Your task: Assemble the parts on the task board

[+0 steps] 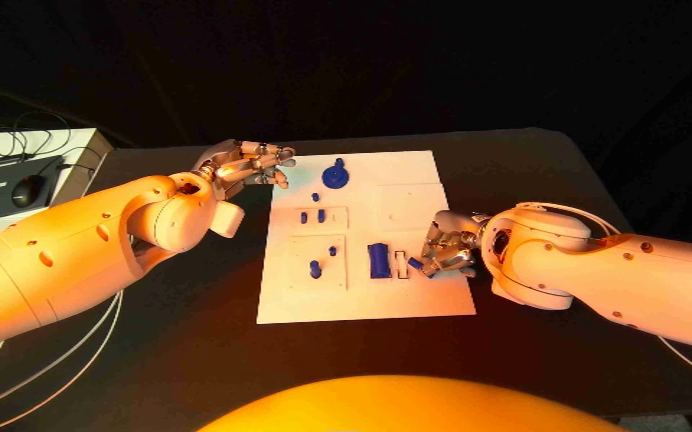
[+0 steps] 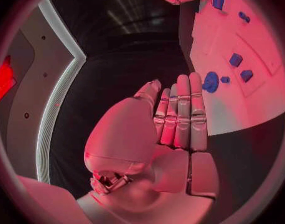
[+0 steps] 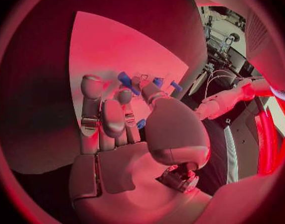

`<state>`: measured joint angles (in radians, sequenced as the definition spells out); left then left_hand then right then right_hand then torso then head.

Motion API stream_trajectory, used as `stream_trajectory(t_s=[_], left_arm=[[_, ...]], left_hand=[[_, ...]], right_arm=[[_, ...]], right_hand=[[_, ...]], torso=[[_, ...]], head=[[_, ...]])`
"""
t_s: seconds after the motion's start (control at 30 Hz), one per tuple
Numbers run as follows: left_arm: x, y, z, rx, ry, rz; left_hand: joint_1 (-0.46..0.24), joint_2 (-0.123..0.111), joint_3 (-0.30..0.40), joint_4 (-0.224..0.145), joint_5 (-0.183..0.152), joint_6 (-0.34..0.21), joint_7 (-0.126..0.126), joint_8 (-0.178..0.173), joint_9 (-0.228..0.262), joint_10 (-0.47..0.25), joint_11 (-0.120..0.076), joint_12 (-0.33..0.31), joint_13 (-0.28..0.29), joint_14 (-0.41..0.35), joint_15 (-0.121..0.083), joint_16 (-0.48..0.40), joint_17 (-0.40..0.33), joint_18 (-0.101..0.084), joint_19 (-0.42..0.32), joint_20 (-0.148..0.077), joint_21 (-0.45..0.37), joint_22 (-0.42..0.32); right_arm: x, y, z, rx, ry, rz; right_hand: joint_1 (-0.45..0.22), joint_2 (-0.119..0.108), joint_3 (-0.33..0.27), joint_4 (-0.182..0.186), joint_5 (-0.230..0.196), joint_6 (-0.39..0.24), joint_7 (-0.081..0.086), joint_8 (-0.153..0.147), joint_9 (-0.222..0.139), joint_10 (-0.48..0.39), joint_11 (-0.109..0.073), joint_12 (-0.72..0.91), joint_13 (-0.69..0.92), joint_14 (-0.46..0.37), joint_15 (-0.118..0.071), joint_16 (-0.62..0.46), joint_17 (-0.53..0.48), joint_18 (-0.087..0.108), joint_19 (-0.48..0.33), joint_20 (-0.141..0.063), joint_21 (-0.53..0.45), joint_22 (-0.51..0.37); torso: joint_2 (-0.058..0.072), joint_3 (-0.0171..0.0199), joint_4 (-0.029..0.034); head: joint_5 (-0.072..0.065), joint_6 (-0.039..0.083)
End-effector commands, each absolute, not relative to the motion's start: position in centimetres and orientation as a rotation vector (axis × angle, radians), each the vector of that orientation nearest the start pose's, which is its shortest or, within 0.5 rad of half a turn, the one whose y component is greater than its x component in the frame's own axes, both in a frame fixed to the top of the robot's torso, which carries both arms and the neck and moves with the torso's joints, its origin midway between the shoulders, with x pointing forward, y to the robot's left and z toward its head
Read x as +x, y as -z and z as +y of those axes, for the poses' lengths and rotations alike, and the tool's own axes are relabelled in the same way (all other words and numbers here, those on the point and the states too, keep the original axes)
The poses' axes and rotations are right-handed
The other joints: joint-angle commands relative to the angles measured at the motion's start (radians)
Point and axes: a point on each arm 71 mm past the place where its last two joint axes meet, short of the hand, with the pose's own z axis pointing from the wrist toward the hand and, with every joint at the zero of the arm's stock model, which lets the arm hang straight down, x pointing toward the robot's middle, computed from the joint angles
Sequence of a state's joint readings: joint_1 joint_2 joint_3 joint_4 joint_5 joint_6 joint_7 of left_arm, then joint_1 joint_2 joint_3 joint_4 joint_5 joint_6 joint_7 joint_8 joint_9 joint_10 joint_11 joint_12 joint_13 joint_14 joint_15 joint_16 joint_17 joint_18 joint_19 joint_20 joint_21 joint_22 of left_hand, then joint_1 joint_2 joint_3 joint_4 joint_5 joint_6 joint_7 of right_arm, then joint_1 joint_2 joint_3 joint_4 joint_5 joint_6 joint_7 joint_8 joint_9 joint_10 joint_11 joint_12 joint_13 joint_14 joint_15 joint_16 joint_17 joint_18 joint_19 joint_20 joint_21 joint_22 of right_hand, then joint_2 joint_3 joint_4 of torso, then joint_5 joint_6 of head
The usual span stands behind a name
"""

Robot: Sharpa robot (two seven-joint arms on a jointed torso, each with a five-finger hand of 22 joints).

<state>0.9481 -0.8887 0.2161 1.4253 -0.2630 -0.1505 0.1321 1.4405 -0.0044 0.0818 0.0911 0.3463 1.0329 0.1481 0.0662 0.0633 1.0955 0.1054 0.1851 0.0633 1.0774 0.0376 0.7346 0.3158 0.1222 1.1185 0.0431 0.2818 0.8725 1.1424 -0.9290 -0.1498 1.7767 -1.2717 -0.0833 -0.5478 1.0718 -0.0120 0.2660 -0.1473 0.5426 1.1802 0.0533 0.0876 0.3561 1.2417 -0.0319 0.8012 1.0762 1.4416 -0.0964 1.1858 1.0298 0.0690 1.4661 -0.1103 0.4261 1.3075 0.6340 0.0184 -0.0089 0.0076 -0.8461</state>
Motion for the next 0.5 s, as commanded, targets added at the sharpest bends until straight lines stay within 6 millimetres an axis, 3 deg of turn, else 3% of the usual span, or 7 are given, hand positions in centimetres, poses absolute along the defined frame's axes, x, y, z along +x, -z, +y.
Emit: stream_trajectory(t_s=[0.03,0.5], left_arm=[[48.46,23.02,25.79,-1.145,1.398,1.659],[48.43,23.02,25.84,-1.146,1.396,1.664]], left_hand=[[0.0,0.002,0.003,-0.002,0.002,-0.006,0.002,-0.003,-0.001,-0.002,0.001,0.001,-0.001,0.0,0.006,-0.004,-0.002,-0.001,-0.008,0.002,0.007,0.001],[0.0,0.002,0.003,-0.002,0.002,-0.007,0.002,-0.002,0.0,-0.002,0.002,0.0,-0.001,0.0,0.006,-0.005,-0.002,-0.001,-0.008,0.002,0.007,0.001]], right_arm=[[40.24,25.42,-19.16,0.115,-0.436,2.228],[40.63,26.02,-18.7,0.109,-0.426,2.281]], right_hand=[[-0.014,0.01,-0.02,0.01,0.006,0.013,-0.003,0.0,-0.006,-0.001,-0.003,0.001,0.002,0.006,0.003,0.001,0.001,0.003,0.03,0.005,-0.003,0.062],[-0.058,0.016,-0.066,0.072,-0.052,0.022,-0.003,-0.007,-0.026,0.004,-0.002,0.006,0.005,0.006,0.003,0.002,0.001,0.003,0.031,0.005,-0.008,0.061]], torso=[[0.001,0.0003,-0.0003],[0.0,-0.0004,-0.0002]], head=[[0.0,0.001],[0.0,0.003]])
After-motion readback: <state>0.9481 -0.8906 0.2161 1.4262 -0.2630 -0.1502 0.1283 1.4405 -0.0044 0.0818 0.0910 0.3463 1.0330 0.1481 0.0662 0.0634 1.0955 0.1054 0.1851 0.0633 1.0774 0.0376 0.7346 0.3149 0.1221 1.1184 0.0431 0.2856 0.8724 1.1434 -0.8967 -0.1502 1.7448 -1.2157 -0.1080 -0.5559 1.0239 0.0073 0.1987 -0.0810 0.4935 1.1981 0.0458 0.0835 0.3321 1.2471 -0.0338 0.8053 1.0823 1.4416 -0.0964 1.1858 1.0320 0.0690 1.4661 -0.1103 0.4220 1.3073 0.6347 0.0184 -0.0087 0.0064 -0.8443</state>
